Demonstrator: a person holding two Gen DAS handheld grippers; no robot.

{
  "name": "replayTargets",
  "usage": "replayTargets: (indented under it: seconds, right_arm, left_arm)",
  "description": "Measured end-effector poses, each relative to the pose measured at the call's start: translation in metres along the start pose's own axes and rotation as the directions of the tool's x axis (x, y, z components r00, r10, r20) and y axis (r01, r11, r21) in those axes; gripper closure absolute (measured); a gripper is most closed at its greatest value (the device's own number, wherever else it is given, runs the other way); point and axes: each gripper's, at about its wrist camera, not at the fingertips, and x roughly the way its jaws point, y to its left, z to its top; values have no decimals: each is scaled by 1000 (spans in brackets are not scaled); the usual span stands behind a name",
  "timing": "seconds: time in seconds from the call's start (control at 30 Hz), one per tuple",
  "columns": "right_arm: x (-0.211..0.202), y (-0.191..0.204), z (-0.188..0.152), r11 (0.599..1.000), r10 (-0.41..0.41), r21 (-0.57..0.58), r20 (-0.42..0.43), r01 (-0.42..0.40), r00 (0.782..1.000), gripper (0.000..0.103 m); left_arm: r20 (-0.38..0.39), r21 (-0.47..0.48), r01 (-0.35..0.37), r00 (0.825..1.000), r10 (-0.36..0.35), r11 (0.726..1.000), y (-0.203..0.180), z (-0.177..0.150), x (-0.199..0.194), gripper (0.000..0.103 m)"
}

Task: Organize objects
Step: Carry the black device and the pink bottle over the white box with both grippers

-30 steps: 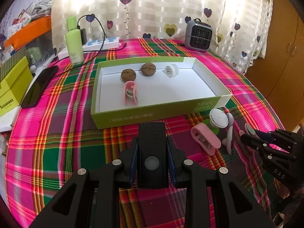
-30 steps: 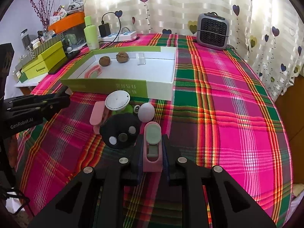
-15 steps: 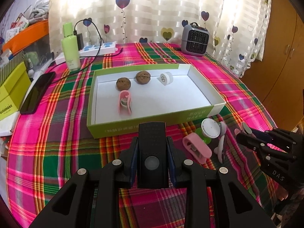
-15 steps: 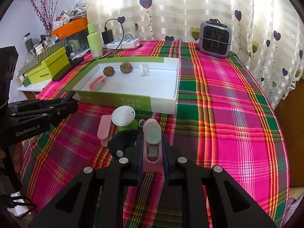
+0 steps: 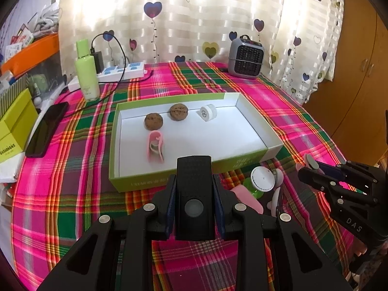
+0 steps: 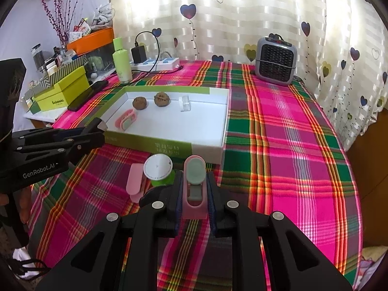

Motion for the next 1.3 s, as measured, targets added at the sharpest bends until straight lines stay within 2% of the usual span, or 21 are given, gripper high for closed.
replayTargets:
  seconds: [0.43, 0.73, 1.07, 1.3]
  right_arm:
    - [4, 1, 28, 999, 26, -28, 24, -25, 999, 85]
    - [20, -1, 55, 999, 42, -30, 30, -41, 999, 85]
    - [55, -7, 90, 998, 40, -40, 6, -40, 999, 85]
    - [87, -8, 101, 998, 24, -49, -39, -26, 999, 85]
  left_arm:
    - [11, -16, 10, 1000, -10, 1000, 2, 20, 5, 78]
    - [9, -32, 10, 1000, -10, 999, 6, 41, 23, 78]
    - [-3, -47, 12, 1000, -12, 999, 12, 62, 49, 78]
    - [-30, -60, 14, 999, -16, 998, 16, 71, 73, 78]
